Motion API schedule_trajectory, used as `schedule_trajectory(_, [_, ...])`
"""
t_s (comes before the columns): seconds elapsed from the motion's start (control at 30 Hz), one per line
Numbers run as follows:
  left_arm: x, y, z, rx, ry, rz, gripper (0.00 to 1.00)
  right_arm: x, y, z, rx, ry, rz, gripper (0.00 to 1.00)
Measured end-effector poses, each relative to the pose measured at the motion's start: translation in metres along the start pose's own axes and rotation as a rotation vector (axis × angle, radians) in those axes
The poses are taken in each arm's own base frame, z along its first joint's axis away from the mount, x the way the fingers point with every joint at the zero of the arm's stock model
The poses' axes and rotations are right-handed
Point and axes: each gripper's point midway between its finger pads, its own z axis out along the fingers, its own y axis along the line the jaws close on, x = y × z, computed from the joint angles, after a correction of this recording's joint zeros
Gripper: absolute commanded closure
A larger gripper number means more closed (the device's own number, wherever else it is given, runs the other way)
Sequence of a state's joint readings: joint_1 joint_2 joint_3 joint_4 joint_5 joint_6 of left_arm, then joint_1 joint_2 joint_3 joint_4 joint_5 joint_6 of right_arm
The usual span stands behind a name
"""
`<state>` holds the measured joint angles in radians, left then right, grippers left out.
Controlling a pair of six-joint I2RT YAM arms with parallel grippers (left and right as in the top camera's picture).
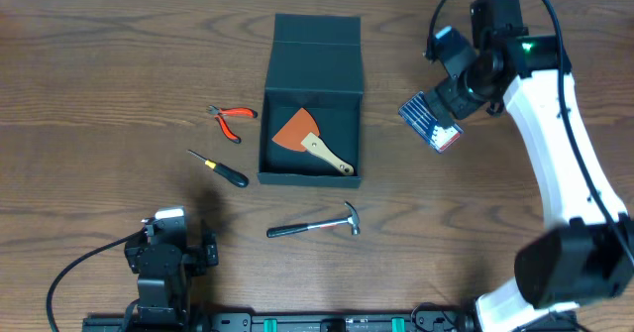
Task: Pack container
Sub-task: 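Move the right gripper right toward the clear screwdriver case, then grasp the clear screwdriver case with the right gripper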
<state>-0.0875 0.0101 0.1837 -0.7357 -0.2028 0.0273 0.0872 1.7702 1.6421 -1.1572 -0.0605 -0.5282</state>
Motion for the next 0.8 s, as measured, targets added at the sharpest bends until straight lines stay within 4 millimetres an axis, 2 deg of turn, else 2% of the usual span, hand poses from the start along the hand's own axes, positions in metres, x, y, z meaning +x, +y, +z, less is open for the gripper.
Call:
schedule_trajectory(0.23, [0.0,0.0,0.0,0.0,0.0,0.0,0.01,0.012,0.014,0.057,-0.158,0.109,-0.014,0.06])
schedule_trajectory(0.4, [0.0,0.0,0.0,0.0,0.0,0.0,0.01,0.012,0.01,0.085,-0.145,0.148,-0.023,0.02])
schedule_trajectory(0.8, [0.0,0.0,0.0,0.0,0.0,0.0,0.01,0.0,-0.013,0.094,-0.032,0.114,-0.036,0.01])
